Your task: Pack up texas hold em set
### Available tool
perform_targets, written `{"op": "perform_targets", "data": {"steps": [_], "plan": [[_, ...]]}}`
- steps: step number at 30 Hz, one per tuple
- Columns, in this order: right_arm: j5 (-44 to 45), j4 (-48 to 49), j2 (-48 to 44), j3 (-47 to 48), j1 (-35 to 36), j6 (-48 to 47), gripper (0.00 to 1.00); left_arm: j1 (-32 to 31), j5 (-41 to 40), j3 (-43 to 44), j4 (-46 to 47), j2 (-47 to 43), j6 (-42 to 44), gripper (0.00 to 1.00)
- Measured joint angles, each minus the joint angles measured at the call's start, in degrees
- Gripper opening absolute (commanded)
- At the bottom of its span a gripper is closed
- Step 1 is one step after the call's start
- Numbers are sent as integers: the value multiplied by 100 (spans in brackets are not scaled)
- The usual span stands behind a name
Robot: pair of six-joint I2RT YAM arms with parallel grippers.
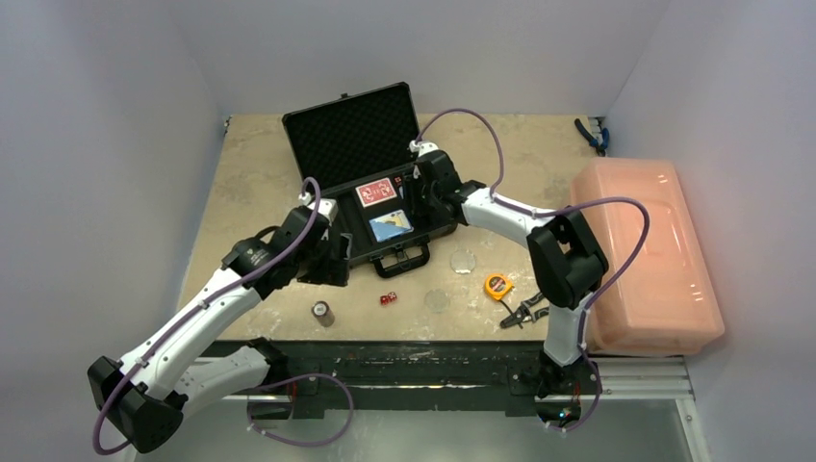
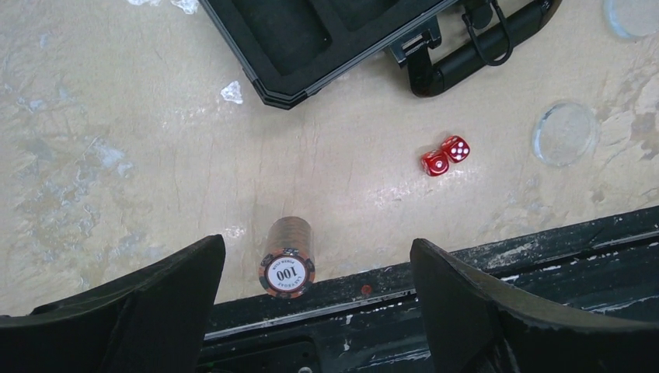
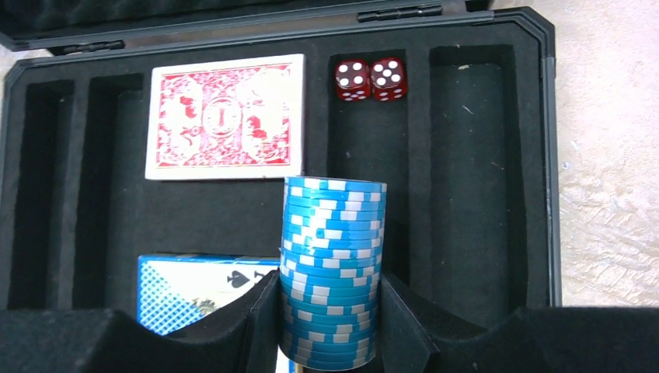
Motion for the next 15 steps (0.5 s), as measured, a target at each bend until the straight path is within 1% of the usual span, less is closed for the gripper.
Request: {"op": "perform_targets", "data": {"steps": [5, 15], "plan": [[-44, -227, 201, 188, -94, 0, 0, 0, -33, -203, -116, -247, -48, 89], [-68, -686, 496, 702, -170, 46, 0, 0, -68, -203, -175, -372, -52, 88]]}}
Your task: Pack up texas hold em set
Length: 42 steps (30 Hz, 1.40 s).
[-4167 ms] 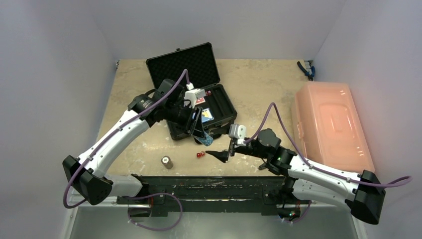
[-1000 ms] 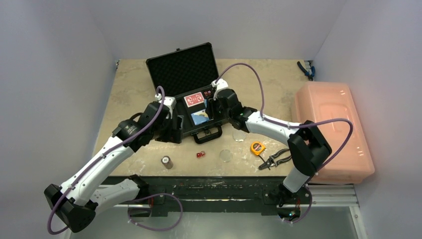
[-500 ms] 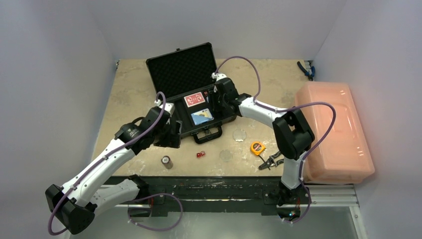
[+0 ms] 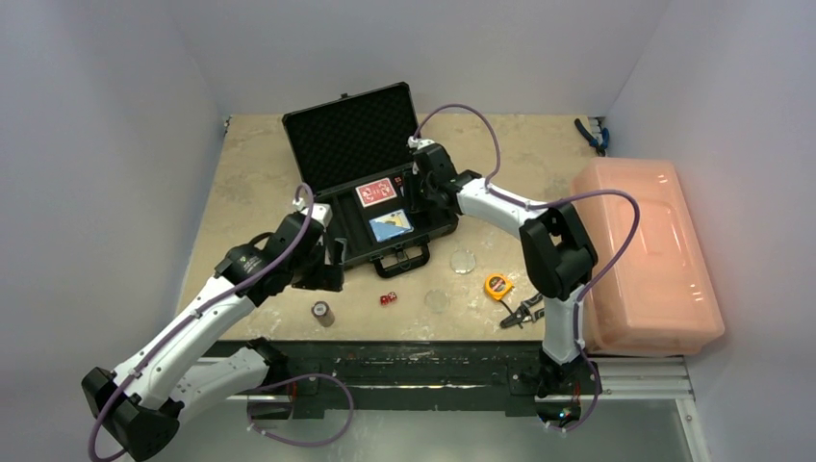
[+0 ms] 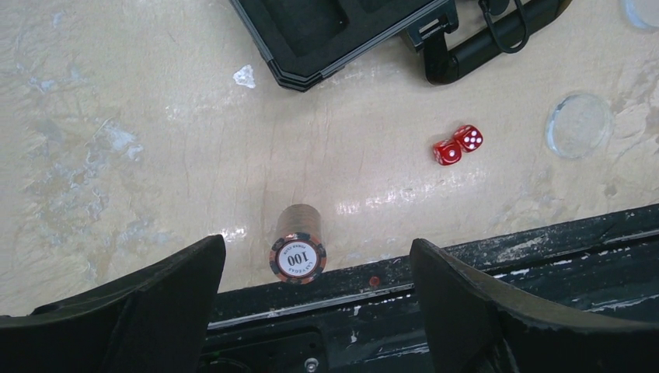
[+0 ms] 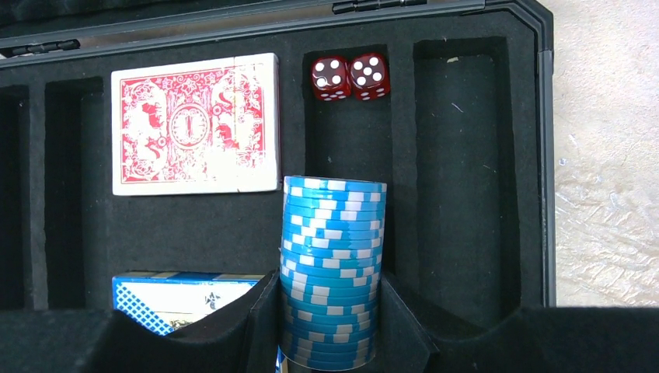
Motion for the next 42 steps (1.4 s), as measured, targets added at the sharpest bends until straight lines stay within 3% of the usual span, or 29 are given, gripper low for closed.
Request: {"op": "perform_targets", "data": {"steps": [15, 21, 31, 36, 42], "plan": [[66, -750, 437, 949, -7, 105, 1, 0, -190, 15, -262, -522, 17, 88], [76, -988, 553, 1056, -7, 181, 22, 0, -199, 15, -260, -719, 20, 88], [74, -1226, 634, 1156, -7, 319, 43, 0, -197, 15, -229, -1043, 22, 88], [94, -1250, 634, 1217, -7, 361, 70, 0, -197, 13, -227, -1088, 22, 88], [212, -1224, 634, 1349, -2, 365, 74, 0, -197, 13, -229, -1115, 46, 88]]}}
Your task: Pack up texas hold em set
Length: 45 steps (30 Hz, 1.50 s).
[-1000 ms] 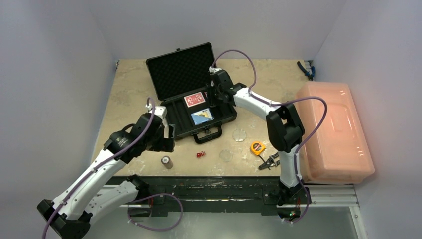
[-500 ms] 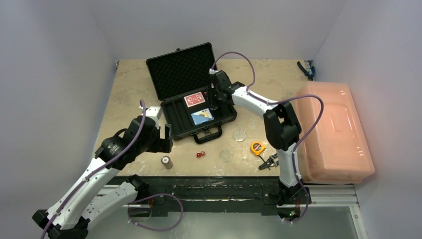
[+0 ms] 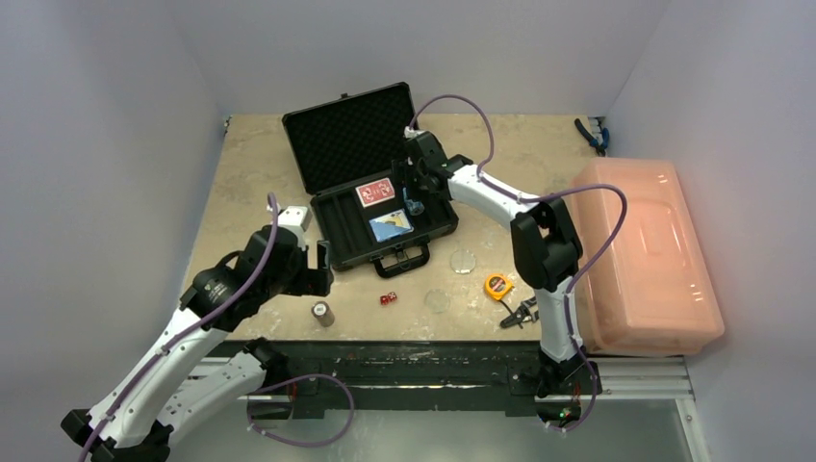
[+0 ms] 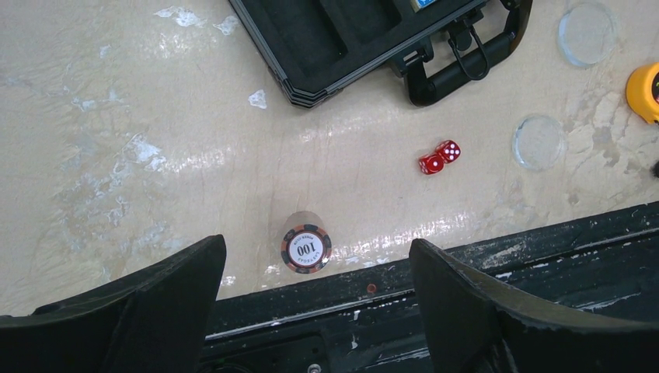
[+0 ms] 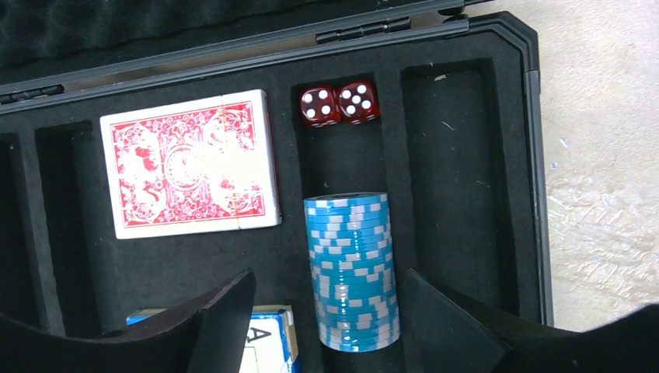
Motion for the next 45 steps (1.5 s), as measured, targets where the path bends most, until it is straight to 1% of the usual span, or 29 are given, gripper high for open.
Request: {"op": "perform_targets", "data": {"steps": [2, 6, 11, 14, 19, 21, 24, 26, 34, 45], "plan": [[37, 0, 0, 0, -4, -9, 73, 0, 0, -2, 2, -22, 11, 88], [79, 4, -57, -28, -11, -31, 65, 0, 0, -2, 2, -66, 15, 88], [160, 7, -501, -393, -11, -66, 55, 0, 0, -2, 2, -118, 15, 88], [162, 2, -852, -664, -11, -72, 44, 0, 0, -2, 2, -157, 15, 88], [162, 66, -1204, -1060, -11, -66, 30, 0, 0, -2, 2, -201, 15, 88], [160, 94, -1209, -1147, -11, -70, 25, 0, 0, -2, 2, -210, 15, 88], [155, 136, -1209, -1320, -11, -66, 21, 0, 2, -2, 2, -221, 15, 88], [153, 133, -1209, -1399, -11, -63, 20, 0, 2, -4, 2, -236, 15, 88], [133, 247, -1182, -1408, -11, -57, 19, 0, 2, -4, 2, -251, 15, 88], [31, 343, -662, -1360, -11, -37, 18, 0, 2, -13, 2, -258, 15, 88]]}}
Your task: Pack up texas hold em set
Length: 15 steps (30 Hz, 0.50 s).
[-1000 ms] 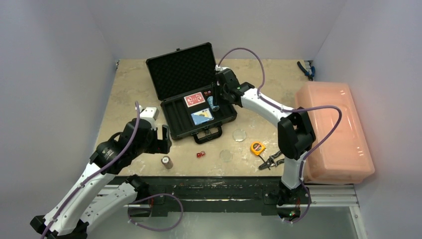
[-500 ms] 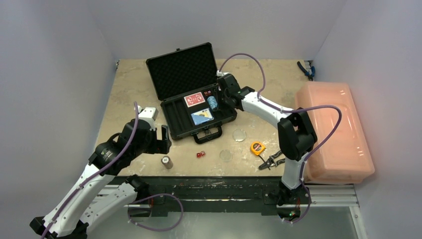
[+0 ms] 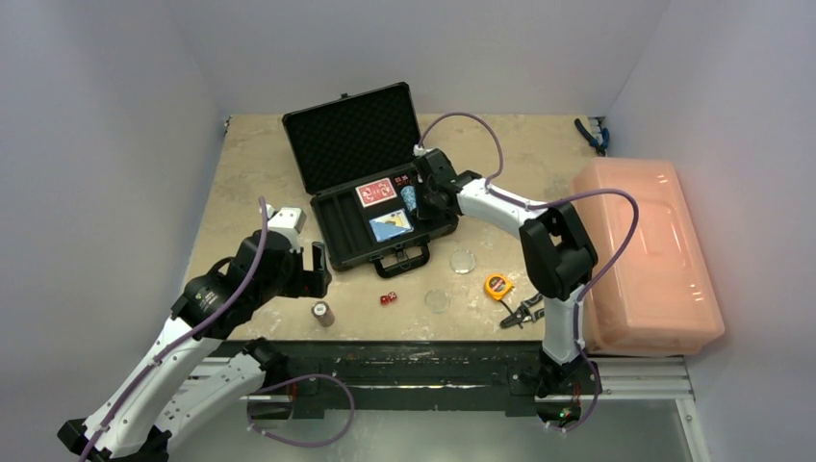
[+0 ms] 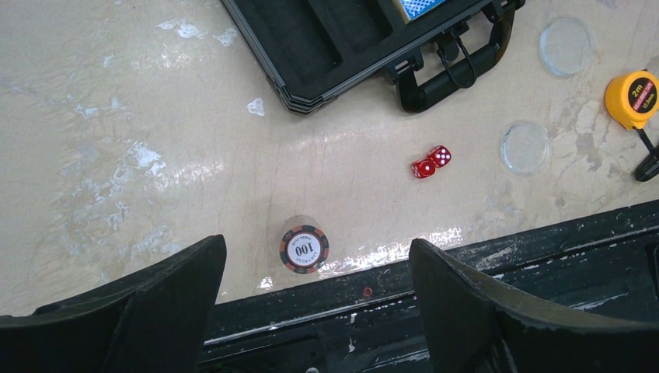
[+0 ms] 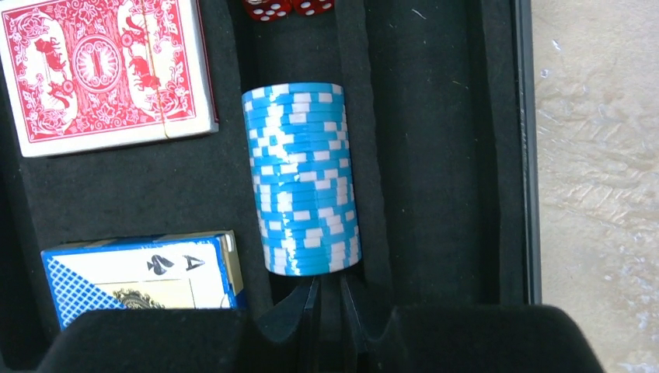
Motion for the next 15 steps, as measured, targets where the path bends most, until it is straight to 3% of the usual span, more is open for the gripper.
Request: {"op": "perform_targets", "data": {"steps": [15], "plan": [[-20, -96, 439, 564, 0, 4, 15, 0, -7, 0, 0, 0, 0, 88]]}}
